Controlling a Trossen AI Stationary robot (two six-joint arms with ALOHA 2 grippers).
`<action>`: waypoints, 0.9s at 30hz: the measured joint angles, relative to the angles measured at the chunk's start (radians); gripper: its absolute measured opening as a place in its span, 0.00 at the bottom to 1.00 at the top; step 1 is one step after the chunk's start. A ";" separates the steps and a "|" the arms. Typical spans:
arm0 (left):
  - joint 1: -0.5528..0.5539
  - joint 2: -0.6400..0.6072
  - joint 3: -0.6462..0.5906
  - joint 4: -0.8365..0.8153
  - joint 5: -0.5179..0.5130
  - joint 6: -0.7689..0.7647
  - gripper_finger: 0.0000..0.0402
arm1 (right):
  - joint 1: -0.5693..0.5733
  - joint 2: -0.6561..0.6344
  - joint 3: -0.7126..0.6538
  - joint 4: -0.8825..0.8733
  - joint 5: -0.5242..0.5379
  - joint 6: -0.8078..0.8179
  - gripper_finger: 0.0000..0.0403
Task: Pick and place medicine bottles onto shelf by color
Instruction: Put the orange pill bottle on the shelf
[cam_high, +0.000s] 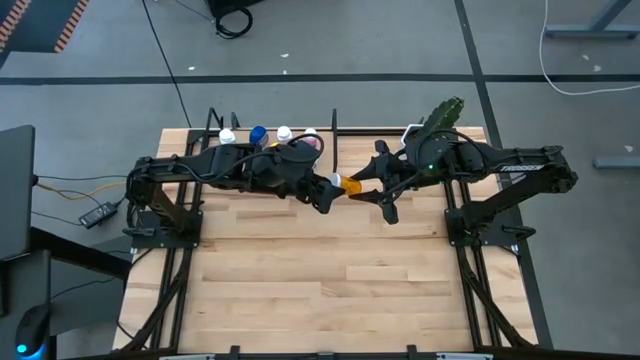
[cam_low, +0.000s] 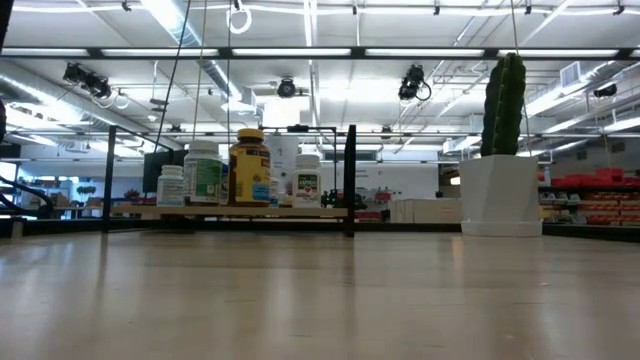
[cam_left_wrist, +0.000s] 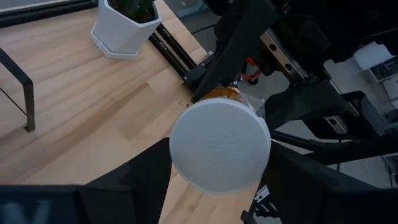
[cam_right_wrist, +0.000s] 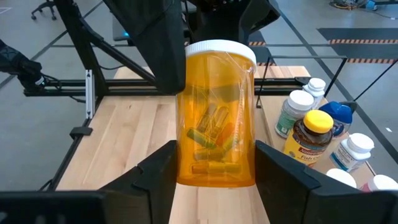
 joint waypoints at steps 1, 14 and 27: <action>0.000 0.000 0.000 0.000 0.000 0.001 0.60 | 0.000 0.000 0.000 0.000 0.000 0.000 0.49; 0.000 0.000 0.000 0.000 0.000 0.009 0.57 | 0.000 0.000 0.000 0.000 0.000 0.000 0.52; 0.000 0.003 0.000 0.002 0.002 0.008 0.56 | 0.000 0.001 0.000 -0.025 0.000 0.068 0.52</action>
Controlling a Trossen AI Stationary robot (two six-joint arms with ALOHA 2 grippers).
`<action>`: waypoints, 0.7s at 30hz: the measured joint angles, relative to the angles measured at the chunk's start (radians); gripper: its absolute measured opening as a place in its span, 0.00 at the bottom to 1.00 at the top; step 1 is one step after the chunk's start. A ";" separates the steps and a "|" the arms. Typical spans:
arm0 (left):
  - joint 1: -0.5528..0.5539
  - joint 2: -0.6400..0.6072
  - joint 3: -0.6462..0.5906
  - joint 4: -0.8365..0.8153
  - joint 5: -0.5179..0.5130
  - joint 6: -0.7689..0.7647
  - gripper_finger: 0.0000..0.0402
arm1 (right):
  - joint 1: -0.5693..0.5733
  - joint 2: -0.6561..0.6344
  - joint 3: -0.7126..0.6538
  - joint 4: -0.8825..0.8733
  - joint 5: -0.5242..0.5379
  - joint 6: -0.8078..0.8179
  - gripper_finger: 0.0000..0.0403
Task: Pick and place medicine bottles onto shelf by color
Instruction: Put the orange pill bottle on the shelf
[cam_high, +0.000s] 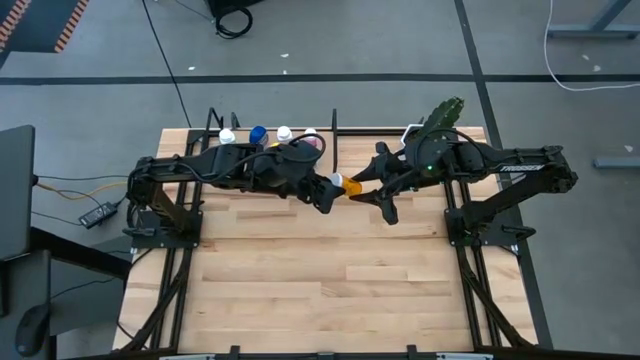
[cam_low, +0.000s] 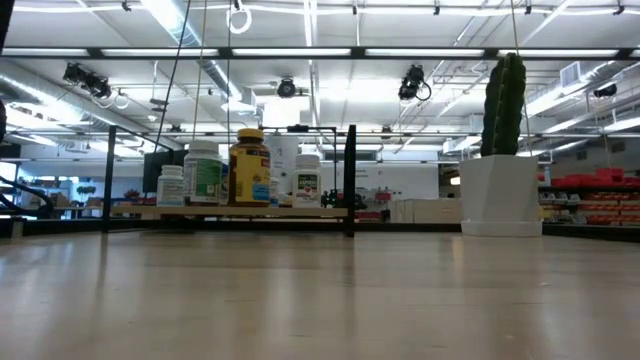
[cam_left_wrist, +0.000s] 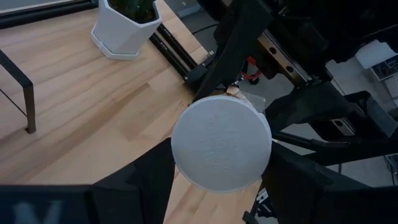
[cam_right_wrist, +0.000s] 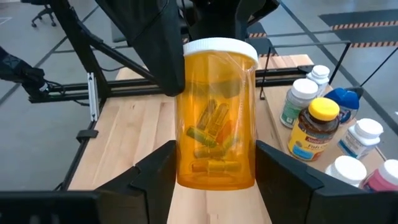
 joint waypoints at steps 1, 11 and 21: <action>0.000 0.000 0.000 0.000 0.000 0.002 0.56 | 0.000 0.000 0.000 -0.003 0.000 0.004 0.52; 0.000 -0.002 0.002 -0.002 -0.002 0.027 0.55 | 0.000 0.001 -0.001 -0.037 0.000 0.045 0.60; 0.003 -0.005 0.002 -0.131 -0.001 0.052 0.54 | 0.000 0.001 -0.001 -0.121 0.011 0.104 0.70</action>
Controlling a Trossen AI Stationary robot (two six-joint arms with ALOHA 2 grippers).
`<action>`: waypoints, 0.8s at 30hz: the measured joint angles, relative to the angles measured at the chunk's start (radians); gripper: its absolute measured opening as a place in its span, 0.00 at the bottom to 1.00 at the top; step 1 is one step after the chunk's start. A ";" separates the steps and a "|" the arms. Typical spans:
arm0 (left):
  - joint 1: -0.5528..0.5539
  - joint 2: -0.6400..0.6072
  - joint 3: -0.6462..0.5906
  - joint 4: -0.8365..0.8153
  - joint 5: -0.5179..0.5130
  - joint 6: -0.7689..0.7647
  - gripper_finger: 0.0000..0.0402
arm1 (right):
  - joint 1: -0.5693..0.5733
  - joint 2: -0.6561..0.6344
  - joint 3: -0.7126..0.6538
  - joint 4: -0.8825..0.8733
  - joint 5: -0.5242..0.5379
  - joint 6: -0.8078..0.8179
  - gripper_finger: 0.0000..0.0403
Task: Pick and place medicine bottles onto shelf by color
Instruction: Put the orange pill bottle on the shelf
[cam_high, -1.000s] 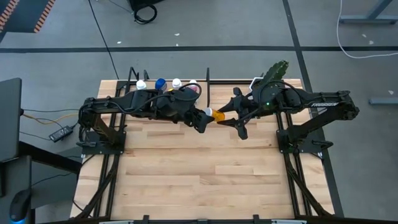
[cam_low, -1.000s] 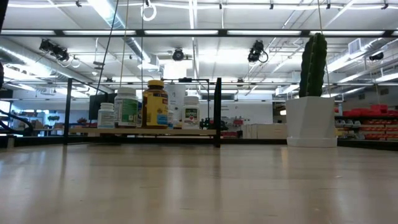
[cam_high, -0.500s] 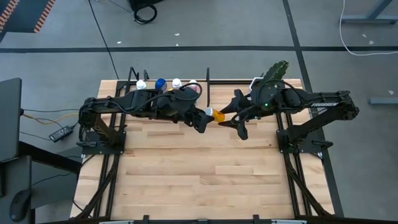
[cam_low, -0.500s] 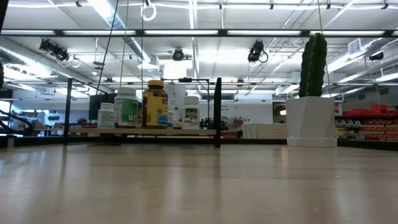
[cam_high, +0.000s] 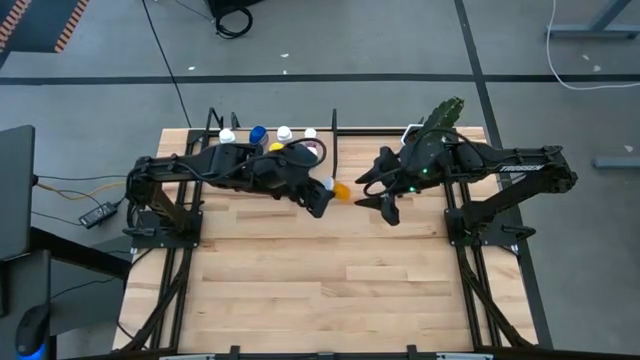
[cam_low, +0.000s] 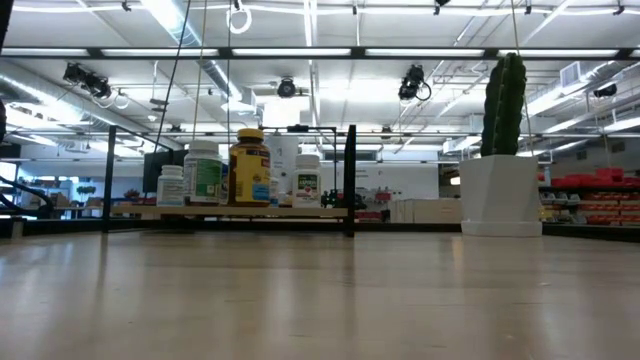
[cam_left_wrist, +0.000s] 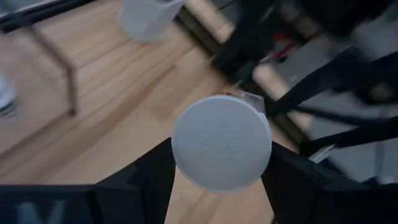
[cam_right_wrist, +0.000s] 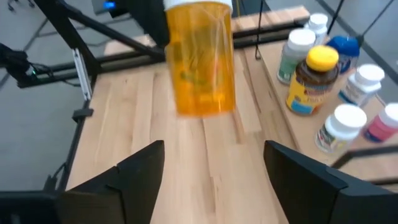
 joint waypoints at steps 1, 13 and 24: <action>0.001 -0.002 0.000 -0.039 0.000 -0.001 0.54 | 0.000 0.000 0.000 -0.012 0.000 0.003 0.70; 0.042 -0.049 0.000 -0.479 0.000 0.030 0.54 | 0.001 -0.001 0.000 -0.081 -0.004 0.060 0.70; 0.092 -0.091 0.000 -0.584 0.022 0.390 0.56 | 0.001 -0.002 0.000 -0.096 -0.008 0.212 0.70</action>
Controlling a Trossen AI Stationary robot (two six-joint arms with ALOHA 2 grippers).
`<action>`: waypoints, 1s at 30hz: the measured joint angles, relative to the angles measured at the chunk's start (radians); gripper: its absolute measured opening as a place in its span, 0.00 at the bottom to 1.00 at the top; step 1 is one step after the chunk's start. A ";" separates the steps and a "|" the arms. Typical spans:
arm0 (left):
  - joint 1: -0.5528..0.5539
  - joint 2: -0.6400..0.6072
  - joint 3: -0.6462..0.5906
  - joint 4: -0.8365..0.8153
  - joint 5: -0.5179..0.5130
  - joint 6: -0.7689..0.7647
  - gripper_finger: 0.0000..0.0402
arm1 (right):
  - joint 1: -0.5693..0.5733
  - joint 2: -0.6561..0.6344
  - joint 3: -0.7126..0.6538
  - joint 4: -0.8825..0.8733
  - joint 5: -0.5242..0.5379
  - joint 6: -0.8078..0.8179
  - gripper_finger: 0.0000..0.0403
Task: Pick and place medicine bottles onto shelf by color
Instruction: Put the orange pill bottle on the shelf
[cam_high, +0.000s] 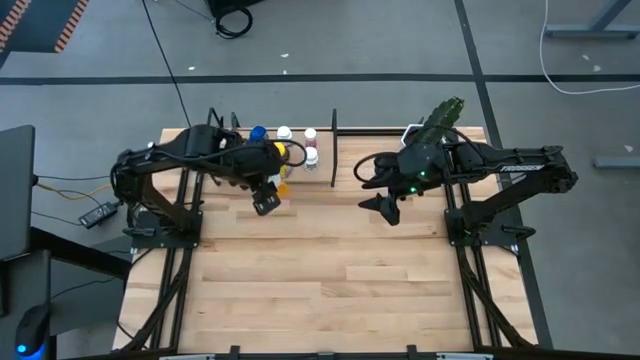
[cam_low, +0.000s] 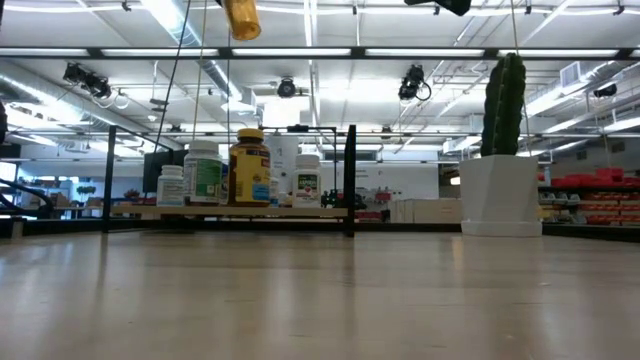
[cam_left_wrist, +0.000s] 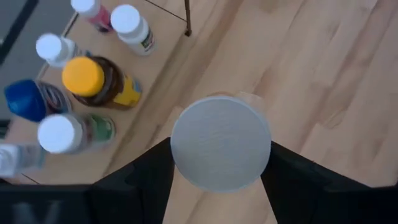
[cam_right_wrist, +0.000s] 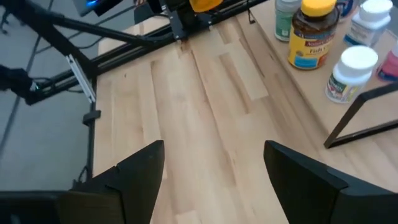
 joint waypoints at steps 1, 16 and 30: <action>0.008 -0.002 -0.001 0.002 0.004 0.030 0.55 | 0.000 0.000 0.000 0.000 0.001 0.017 0.70; 0.175 -0.121 -0.001 0.000 0.045 0.371 0.54 | 0.000 0.000 0.000 -0.048 0.071 0.176 0.70; 0.386 -0.229 -0.001 0.000 0.044 0.497 0.54 | -0.001 0.000 0.000 -0.052 0.170 0.084 0.70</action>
